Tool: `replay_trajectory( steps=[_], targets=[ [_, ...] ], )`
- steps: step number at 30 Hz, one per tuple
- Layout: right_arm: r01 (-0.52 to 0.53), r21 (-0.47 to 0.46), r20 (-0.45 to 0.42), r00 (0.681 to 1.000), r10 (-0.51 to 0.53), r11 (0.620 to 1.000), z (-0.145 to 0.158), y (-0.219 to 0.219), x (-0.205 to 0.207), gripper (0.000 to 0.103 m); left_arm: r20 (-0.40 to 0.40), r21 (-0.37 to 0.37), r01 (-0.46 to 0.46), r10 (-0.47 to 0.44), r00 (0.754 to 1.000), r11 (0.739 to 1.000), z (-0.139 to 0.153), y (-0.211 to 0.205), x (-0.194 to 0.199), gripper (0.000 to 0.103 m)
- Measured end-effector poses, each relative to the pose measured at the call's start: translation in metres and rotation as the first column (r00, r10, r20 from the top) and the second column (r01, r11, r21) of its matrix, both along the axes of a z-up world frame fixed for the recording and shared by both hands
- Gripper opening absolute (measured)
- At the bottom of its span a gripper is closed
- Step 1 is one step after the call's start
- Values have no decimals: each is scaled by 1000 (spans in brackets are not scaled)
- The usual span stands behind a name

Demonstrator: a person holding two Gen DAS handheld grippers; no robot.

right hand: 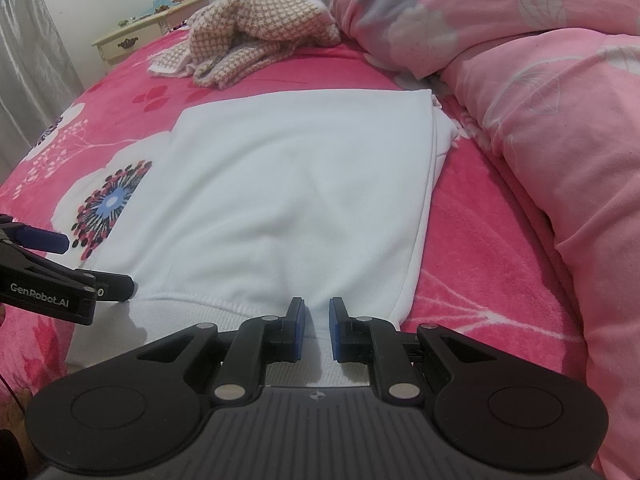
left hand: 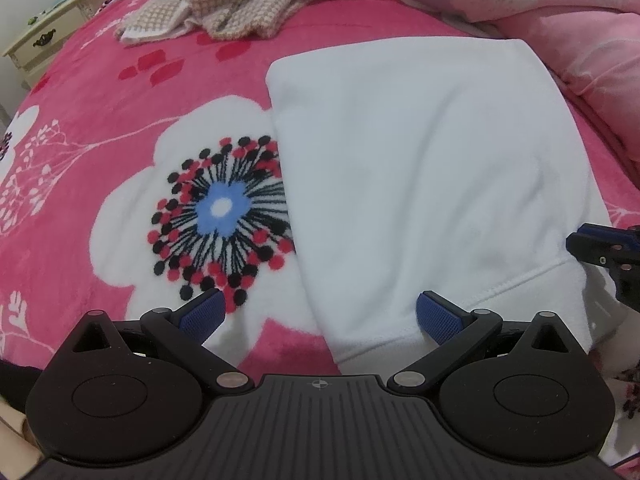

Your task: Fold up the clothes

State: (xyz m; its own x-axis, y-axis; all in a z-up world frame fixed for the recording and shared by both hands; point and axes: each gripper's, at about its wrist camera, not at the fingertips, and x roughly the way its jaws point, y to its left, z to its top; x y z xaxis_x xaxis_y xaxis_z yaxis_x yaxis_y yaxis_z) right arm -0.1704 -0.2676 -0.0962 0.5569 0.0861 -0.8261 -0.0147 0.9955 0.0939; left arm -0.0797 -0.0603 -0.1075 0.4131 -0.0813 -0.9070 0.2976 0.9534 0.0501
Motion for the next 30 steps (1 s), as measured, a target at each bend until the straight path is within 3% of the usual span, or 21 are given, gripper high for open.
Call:
replay_trajectory(
  steps=[24,30],
  targets=[
    [3,-7,1,1000,-3,1000,0,2,0,14,-8,-4,-7,7,1000,1000,-3,0,2,103],
    [4,-10,24,1000,-4,1000,-1,1,-5,20,-16,-55,-33,33,999,998,-8,8,3,103]
  ],
)
